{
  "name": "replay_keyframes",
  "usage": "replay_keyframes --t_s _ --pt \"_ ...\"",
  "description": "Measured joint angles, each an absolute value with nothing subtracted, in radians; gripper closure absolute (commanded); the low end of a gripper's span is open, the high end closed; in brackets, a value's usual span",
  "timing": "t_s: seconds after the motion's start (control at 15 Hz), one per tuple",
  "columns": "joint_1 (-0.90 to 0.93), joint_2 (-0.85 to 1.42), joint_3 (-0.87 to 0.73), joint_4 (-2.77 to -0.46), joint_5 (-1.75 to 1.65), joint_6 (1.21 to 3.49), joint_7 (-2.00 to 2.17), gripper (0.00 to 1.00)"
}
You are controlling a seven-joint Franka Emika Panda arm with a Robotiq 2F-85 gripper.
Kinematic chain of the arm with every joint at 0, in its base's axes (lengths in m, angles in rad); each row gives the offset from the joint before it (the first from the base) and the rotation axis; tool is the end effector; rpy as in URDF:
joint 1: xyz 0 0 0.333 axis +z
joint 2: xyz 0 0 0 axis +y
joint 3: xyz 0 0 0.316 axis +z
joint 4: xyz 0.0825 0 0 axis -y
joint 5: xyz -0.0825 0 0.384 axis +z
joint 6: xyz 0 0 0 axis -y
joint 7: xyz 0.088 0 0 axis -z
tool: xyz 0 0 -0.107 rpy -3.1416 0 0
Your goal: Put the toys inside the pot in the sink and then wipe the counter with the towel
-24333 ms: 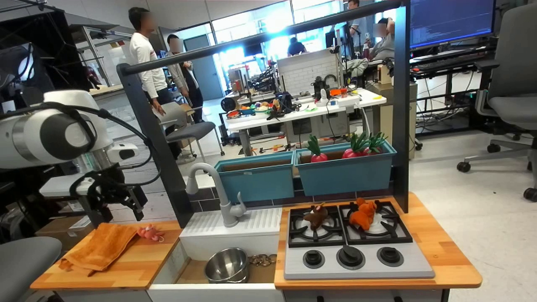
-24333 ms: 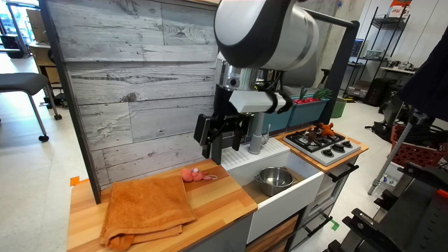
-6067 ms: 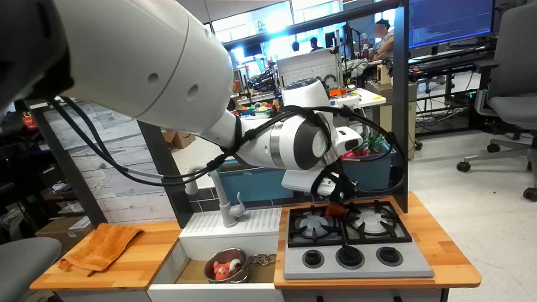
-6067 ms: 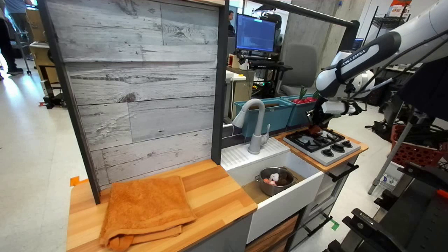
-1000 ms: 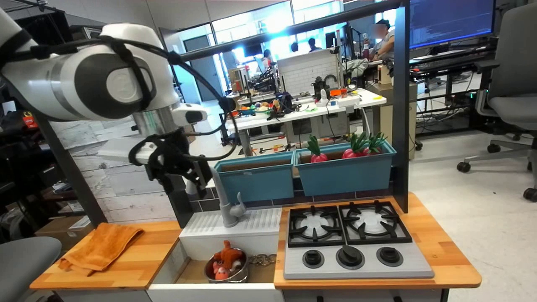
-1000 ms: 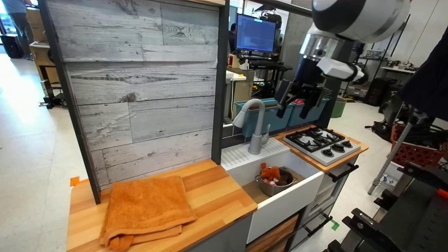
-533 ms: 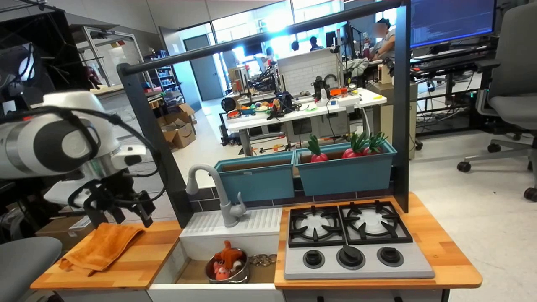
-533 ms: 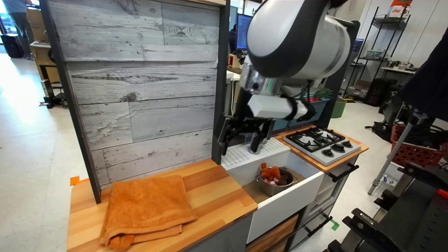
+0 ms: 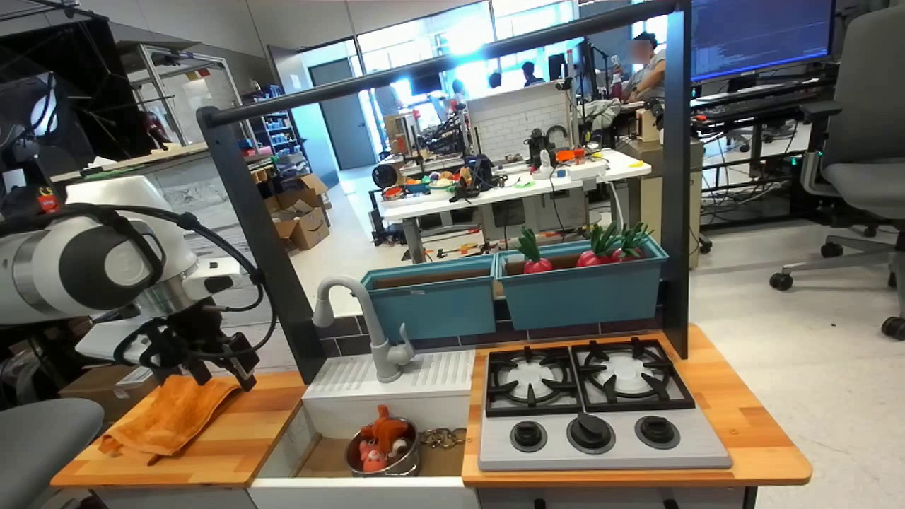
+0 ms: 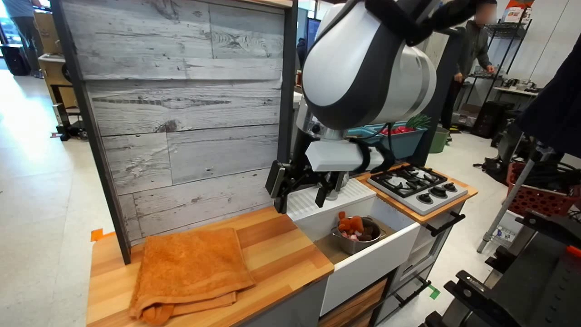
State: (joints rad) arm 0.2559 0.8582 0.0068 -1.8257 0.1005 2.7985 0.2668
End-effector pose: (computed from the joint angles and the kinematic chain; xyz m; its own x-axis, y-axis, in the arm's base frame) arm 0.6156 0.1605 0.0728 0.9902 -0.1025 0.0948 -0.0954 -0.9924 -0.0772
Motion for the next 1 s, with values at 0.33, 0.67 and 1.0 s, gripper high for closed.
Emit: replay_keyframes --t_s 0.33,0.67,1.0 --pt "0.246 0.86 0.048 -1.806 0.106 2.798 0.267 0.0" --pt "0.365 0.916 0.031 -1.646 0.096 2.683 0.349 0.0" --pt "0.507 1.111 -0.022 -1.409 0.062 2.582 0.512 0.0"
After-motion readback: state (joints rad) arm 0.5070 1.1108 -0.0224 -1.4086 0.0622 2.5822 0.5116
